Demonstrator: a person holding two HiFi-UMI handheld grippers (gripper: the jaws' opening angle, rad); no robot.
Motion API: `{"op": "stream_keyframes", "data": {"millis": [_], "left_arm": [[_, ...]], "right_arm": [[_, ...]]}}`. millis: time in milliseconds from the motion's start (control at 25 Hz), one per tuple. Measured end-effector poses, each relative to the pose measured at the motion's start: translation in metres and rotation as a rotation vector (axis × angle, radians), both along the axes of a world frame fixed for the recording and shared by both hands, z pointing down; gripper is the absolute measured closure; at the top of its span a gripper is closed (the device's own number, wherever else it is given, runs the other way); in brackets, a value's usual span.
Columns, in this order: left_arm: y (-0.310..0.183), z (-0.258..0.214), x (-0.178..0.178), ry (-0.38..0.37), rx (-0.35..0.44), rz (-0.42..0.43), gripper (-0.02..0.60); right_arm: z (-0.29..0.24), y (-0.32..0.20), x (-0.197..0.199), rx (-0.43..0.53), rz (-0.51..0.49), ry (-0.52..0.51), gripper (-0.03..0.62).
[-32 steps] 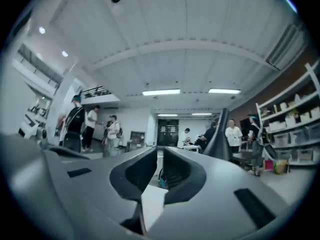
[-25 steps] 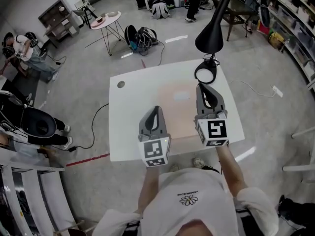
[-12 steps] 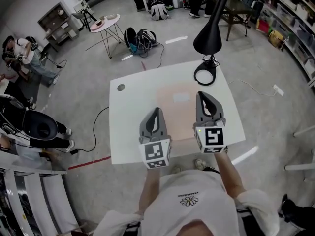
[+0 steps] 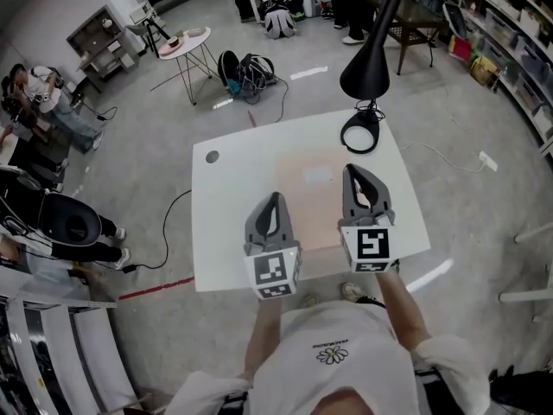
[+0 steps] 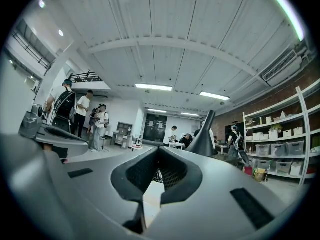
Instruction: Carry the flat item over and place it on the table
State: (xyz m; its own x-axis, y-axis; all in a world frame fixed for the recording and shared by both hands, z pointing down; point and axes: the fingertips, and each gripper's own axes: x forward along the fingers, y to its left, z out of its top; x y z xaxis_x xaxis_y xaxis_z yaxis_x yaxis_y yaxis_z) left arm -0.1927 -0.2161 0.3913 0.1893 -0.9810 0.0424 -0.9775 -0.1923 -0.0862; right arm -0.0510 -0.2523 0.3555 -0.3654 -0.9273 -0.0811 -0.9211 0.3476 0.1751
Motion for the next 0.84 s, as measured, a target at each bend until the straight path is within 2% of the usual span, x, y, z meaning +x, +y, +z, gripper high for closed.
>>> {"op": "stream_keyframes", "data": {"millis": [840], "left_arm": [[-0.005, 0.007, -0.005, 0.007, -0.002, 0.001, 0.566]], "right_arm": [[0.012, -0.004, -0.007, -0.014, 0.0, 0.029, 0.583]]}}
